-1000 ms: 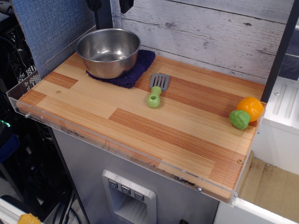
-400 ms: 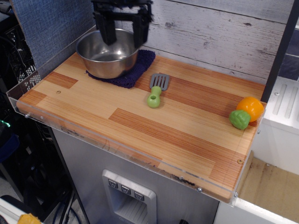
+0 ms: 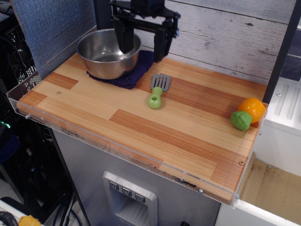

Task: PICK UP THE SPOON AND PUT ANOTHER SIDE OF THE TABLE

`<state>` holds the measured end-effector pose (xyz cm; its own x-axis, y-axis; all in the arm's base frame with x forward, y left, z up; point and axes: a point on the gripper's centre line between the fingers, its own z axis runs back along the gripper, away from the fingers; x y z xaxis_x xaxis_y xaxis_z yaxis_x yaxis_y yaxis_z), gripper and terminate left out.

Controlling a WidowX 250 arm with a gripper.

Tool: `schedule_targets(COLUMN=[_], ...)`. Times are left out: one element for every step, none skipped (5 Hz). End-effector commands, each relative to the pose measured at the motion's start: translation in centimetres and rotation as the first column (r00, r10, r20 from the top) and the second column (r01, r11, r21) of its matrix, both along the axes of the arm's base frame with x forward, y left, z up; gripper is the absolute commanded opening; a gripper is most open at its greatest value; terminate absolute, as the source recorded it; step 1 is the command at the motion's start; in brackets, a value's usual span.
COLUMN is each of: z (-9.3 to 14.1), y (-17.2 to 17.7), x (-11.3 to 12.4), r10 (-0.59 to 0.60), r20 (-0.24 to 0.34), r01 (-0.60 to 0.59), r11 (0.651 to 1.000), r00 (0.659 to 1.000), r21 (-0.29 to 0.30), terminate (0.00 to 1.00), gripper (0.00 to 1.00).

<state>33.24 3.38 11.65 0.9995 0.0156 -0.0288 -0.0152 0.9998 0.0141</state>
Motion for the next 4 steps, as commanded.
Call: schedule_targets(z=[-1.4,-2.6,-4.3,-6.1], y=[-0.2,-0.4,-0.6,-0.5], x=[0.6,0.7,1.0,1.2], r10=[0.036,0.036,0.027,0.021], r20=[0.063,0.056,0.04,0.011], r01=[-0.04,-0.04,-0.03,-0.022], r11=[0.998,0.997,0.997,0.995], r00=[0.997,0.998,0.999,1.0], r21=[0.054,0.073,0.075,0.094], terminate=[0.0,0.0,0.0,0.0], gripper=[1.0,1.0,1.0,1.0])
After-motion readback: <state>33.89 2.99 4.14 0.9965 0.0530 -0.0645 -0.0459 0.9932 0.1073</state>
